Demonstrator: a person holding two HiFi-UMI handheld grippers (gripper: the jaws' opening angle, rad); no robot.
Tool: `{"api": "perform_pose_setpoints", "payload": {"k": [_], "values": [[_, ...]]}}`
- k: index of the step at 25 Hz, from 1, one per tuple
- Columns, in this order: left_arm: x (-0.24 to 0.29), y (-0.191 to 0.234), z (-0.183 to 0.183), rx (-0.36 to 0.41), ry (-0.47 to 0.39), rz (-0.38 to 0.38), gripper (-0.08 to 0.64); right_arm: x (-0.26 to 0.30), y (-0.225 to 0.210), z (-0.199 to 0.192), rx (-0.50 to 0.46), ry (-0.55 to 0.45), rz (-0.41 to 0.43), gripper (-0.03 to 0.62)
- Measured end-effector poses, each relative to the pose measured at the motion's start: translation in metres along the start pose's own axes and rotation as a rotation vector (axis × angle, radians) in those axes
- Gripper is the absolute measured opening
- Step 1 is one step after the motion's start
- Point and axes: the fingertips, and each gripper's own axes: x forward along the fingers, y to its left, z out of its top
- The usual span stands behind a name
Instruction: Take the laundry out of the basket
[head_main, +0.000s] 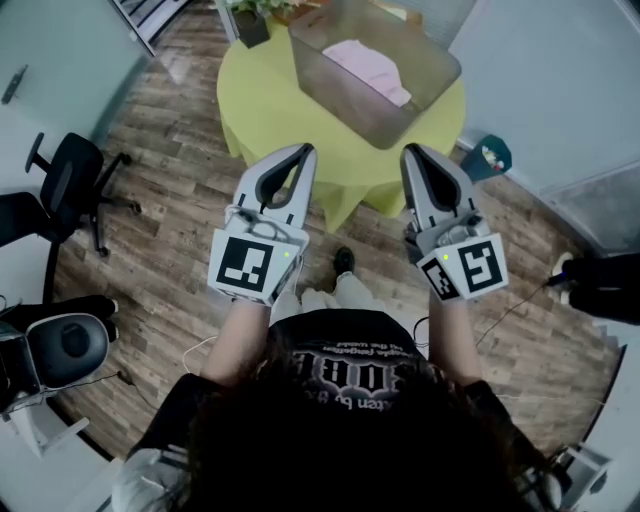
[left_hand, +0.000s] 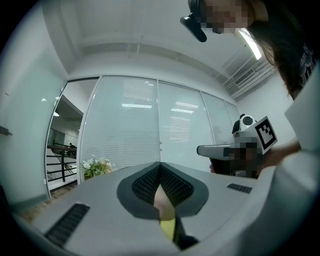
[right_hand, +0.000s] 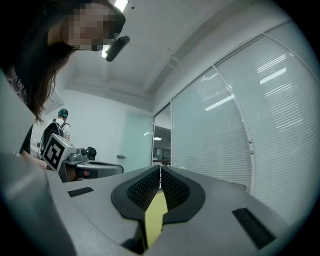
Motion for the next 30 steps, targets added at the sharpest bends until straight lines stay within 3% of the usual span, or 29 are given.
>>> {"api": "perform_pose_setpoints", "payload": {"k": [16,30], "values": [[0.106,0.044,-0.004,0.016,0.001,0.048,0.000,0.082,-0.091,-0.009,0.031,-0.016,0.052,0.029],[0.153,0.071,-0.008,0.026,0.010,0.117,0.000,0.132,-0.133,-0.010,0.039,-0.029,0.123,0.029]]}}
